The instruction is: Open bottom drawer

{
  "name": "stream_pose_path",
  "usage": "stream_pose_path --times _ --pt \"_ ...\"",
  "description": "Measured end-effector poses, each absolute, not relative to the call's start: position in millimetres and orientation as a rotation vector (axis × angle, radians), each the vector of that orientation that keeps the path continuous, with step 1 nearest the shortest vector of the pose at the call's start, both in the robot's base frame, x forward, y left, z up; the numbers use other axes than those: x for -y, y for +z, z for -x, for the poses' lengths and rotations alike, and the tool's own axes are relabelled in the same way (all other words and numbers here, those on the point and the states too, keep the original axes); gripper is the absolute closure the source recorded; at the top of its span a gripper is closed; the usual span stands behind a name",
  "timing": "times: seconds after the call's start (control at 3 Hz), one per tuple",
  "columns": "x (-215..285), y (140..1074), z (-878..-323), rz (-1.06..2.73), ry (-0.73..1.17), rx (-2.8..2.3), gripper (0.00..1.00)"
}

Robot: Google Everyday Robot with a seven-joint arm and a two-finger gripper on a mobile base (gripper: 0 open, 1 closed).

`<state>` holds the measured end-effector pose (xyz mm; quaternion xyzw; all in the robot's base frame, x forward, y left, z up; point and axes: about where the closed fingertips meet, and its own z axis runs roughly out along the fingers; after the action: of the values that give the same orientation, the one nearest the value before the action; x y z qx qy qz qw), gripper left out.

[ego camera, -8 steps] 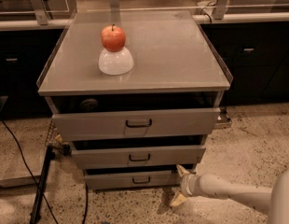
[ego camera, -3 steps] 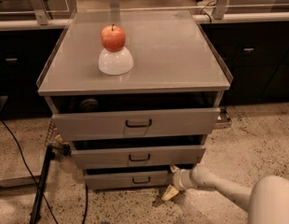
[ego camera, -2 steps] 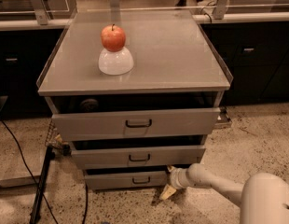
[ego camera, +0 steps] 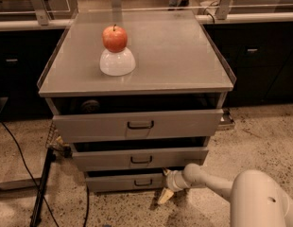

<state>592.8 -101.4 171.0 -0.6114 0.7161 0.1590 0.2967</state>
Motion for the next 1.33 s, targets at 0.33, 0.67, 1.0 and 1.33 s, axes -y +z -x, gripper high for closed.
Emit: stream_pose_path --times 0.33,0.67,1.0,1.33 --pt "95 164 -588 1.657 0.469 -1.919 0.0" --pt "98 167 -580 1.711 0.551 -1.973 0.0" --pt "102 169 -573 1.736 0.601 -2.007 0.0" --pt "107 171 -570 1.737 0.633 -2.042 0.0"
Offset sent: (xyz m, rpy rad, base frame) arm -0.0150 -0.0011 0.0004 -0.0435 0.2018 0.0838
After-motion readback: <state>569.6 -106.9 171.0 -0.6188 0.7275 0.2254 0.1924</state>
